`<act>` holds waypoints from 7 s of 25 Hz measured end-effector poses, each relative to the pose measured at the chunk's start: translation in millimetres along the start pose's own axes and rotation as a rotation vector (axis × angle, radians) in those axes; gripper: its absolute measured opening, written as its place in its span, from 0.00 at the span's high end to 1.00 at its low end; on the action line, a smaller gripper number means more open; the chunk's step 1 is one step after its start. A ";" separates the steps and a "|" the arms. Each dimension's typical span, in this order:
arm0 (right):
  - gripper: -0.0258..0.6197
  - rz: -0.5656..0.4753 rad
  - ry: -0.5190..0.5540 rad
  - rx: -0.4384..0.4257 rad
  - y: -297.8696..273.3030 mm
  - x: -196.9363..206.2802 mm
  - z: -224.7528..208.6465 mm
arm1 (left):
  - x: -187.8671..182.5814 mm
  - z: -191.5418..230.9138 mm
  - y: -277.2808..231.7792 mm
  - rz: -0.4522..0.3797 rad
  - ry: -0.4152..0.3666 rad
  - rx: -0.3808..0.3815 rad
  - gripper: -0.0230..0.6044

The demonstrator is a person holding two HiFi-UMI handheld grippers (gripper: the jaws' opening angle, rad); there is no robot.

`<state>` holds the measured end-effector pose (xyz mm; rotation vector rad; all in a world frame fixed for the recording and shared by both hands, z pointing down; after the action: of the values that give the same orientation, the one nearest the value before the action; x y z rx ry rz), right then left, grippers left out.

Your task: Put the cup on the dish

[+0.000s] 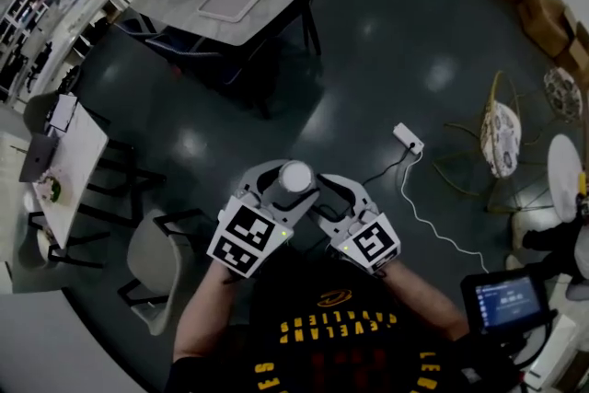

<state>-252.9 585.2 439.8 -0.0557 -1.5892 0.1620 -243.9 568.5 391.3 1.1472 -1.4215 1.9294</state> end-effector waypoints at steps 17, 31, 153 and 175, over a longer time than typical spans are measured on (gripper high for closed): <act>0.63 -0.004 0.016 0.060 -67.0 -10.6 -19.6 | -4.3 66.1 -5.7 -0.020 0.029 0.060 0.54; 0.63 -0.007 0.006 0.149 -203.0 -41.1 -44.3 | -21.2 200.2 21.2 -0.124 -0.035 0.091 0.54; 0.63 0.097 0.088 -0.203 -775.0 -101.3 -338.6 | -120.5 834.4 -54.0 -0.211 0.138 -0.254 0.54; 0.63 0.177 0.161 -0.282 -807.0 -72.4 -368.9 | -100.4 870.1 -91.7 -0.185 0.182 -0.359 0.54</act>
<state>170.0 -196.9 486.0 -0.4199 -1.4355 0.0677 177.9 -202.3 450.5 0.8774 -1.4333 1.5314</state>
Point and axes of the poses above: the fingertips, and each gripper's own axes: y backward along the fingers, z to its left, x out of its underside, the point moved 1 cm from there along y, backward along the fingers, and after that the axes turned 12 degrees about x, right-handed, at the moved point
